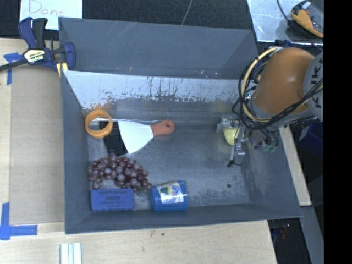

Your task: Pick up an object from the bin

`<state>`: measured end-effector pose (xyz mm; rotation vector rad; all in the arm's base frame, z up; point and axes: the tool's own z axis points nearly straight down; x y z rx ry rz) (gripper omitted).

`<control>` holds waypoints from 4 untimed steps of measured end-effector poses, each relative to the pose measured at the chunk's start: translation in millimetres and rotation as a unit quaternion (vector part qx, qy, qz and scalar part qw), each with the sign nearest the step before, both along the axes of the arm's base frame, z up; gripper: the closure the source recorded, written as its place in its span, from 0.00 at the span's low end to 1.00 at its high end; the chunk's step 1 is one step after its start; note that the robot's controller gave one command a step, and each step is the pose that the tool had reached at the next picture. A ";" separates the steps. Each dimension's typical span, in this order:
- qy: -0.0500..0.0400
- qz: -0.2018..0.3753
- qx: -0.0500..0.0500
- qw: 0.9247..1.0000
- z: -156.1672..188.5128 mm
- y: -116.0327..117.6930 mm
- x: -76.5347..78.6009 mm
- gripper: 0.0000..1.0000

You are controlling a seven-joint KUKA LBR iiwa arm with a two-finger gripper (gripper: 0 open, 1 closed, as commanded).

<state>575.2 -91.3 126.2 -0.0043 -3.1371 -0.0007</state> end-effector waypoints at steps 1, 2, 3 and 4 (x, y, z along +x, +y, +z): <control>-0.004 0.002 -0.001 1.000 4.9 0.4 2.1 0.00; 0.000 -0.005 -0.001 1.000 -56.4 -54.8 51.5 0.00; -0.010 -0.163 0.000 0.987 -13.2 -38.9 46.6 0.00; -0.001 -0.021 0.000 1.000 -53.6 -54.4 50.6 0.00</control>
Offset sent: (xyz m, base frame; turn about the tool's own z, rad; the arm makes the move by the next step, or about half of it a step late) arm 0.0525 -0.0532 -0.0562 0.0083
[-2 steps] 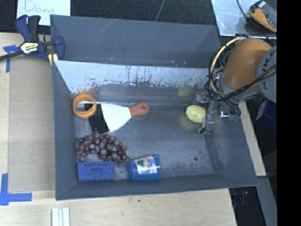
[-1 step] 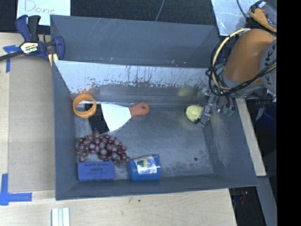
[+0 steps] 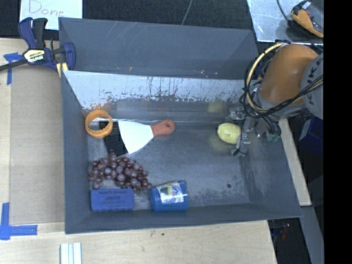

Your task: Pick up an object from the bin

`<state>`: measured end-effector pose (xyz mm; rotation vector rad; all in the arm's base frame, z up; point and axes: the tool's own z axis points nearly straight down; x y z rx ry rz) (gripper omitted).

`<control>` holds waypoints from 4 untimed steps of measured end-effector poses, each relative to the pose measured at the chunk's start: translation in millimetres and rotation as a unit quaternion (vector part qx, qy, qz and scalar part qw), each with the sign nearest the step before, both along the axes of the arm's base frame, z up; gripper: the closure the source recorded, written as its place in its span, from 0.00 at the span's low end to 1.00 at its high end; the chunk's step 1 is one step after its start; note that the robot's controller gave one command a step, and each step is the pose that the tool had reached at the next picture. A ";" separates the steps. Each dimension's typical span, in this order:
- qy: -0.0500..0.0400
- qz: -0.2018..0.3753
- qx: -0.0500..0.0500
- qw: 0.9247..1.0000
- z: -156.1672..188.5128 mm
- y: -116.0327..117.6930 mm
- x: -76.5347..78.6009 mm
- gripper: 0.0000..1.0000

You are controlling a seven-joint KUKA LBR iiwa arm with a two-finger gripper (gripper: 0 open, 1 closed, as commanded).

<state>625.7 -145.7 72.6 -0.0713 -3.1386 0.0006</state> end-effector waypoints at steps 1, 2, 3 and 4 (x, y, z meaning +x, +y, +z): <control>-0.003 -0.116 0.004 0.993 -2.1 -6.7 -1.4 0.00; -0.003 -0.011 0.000 1.000 0.9 -0.9 1.2 1.00; -0.003 -0.011 0.000 1.000 1.1 -0.9 1.1 1.00; 0.000 -0.011 0.001 1.000 45.0 -0.5 -0.6 1.00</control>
Offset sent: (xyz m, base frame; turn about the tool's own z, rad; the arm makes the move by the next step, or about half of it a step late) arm 0.0000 -0.0006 0.0001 0.0224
